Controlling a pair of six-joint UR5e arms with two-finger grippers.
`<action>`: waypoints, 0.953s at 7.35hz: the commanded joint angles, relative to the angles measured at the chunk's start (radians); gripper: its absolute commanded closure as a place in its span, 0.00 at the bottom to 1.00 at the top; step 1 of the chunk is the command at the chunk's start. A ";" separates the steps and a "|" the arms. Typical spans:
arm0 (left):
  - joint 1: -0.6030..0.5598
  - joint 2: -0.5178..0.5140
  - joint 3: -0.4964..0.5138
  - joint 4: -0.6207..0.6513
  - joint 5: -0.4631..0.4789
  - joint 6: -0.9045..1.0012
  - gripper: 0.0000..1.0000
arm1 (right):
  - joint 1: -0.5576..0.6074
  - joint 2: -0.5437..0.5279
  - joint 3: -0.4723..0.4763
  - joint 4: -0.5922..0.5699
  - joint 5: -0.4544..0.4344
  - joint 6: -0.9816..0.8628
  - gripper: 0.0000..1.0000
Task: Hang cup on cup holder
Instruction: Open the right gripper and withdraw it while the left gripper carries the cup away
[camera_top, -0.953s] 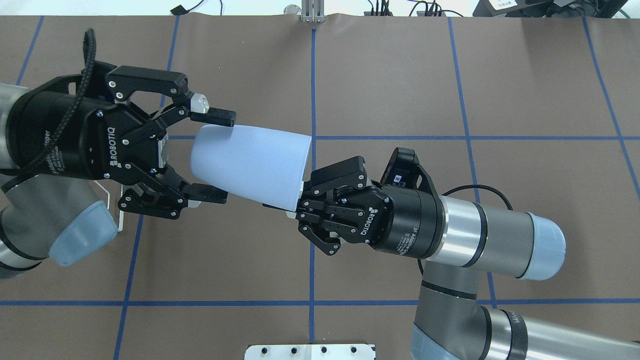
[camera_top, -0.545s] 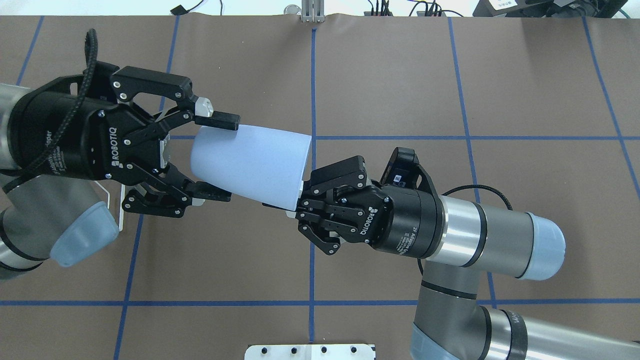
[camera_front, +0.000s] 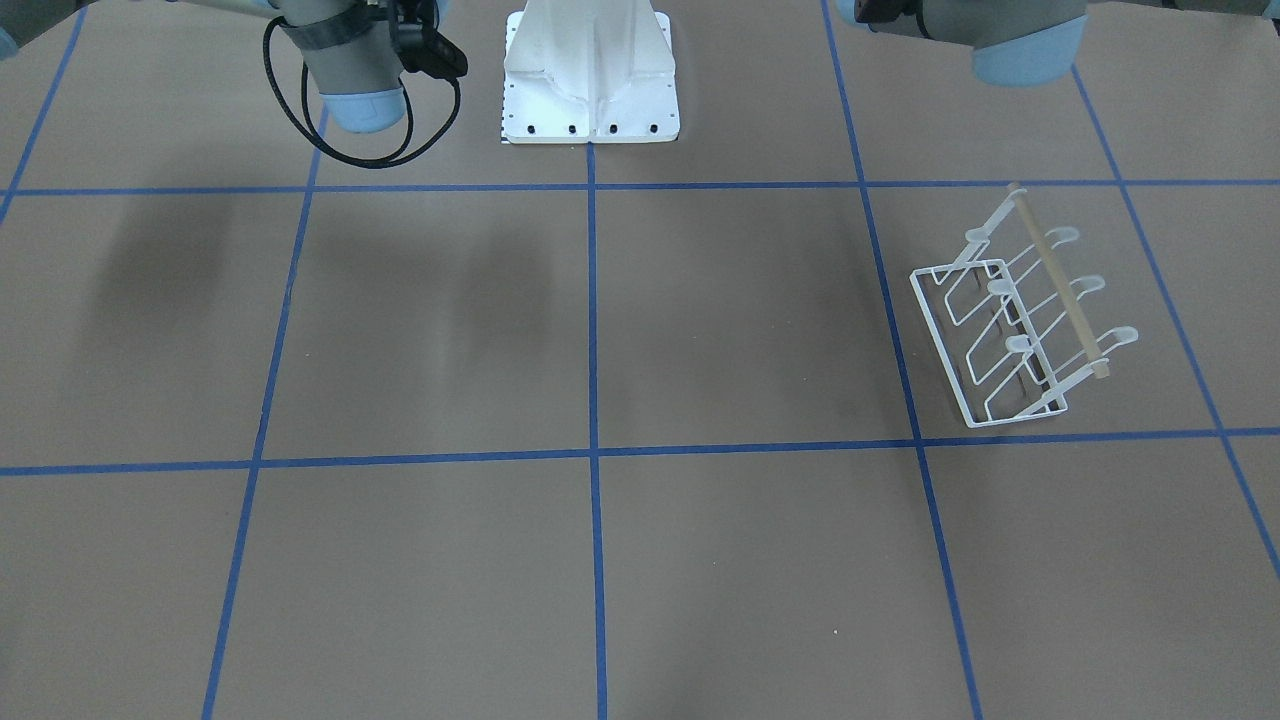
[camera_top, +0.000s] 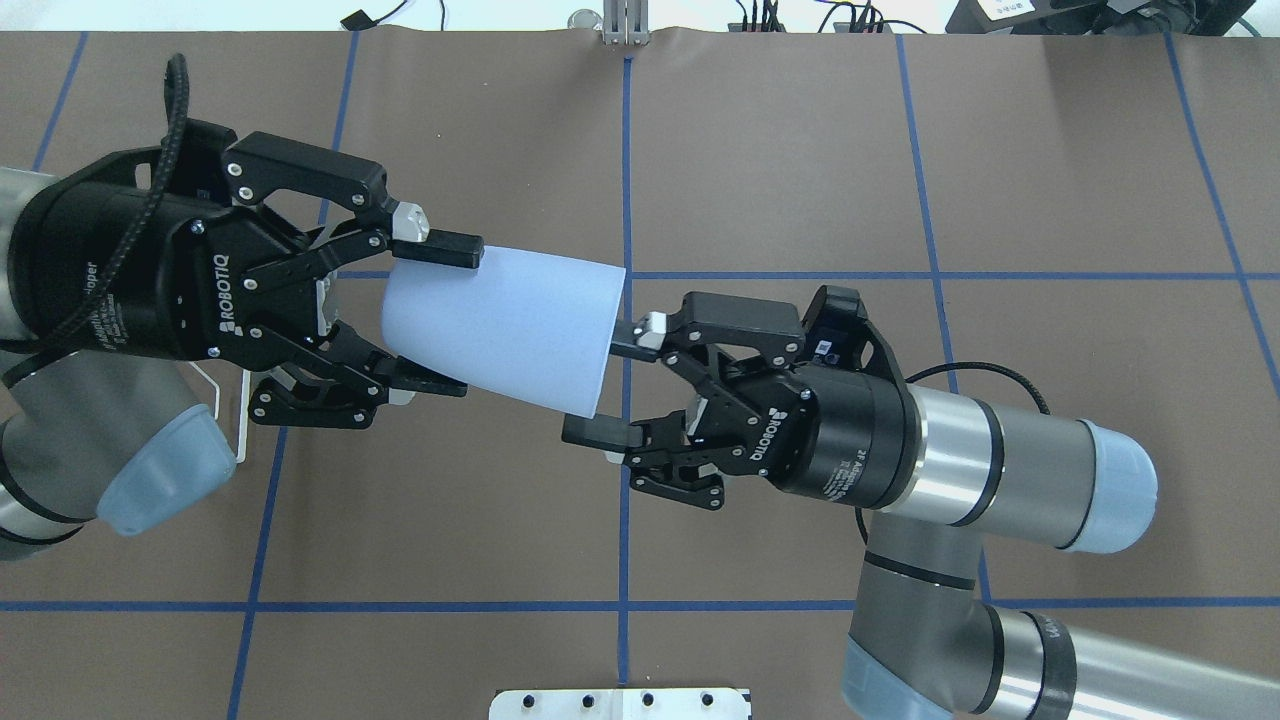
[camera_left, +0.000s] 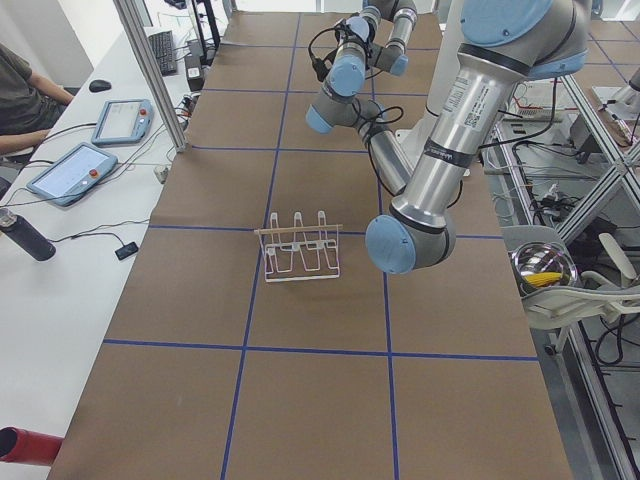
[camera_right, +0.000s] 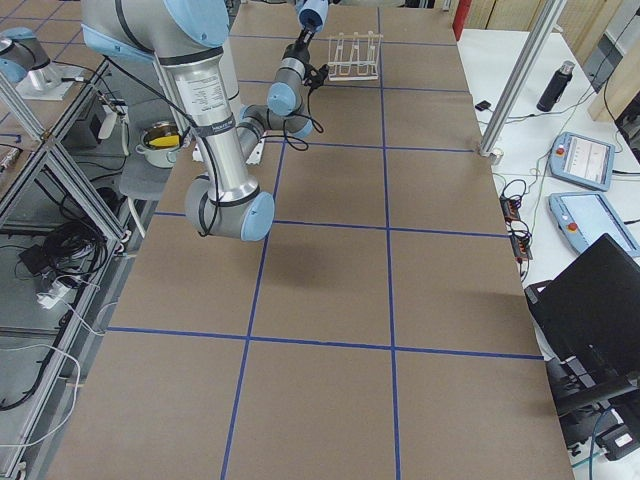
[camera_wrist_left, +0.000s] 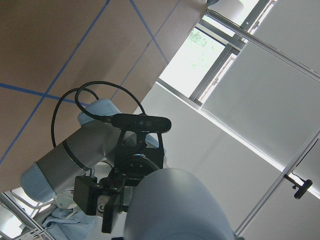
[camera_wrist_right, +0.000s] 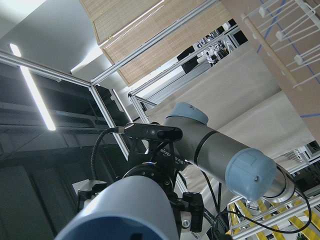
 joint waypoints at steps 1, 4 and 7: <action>-0.010 0.013 0.005 0.021 0.000 0.153 0.92 | 0.082 -0.098 -0.011 0.061 0.014 -0.013 0.00; -0.111 0.059 0.007 0.261 -0.011 0.572 0.96 | 0.252 -0.194 -0.101 0.046 0.191 -0.251 0.00; -0.278 0.166 -0.010 0.524 -0.029 0.964 0.99 | 0.558 -0.172 -0.319 -0.088 0.614 -0.580 0.00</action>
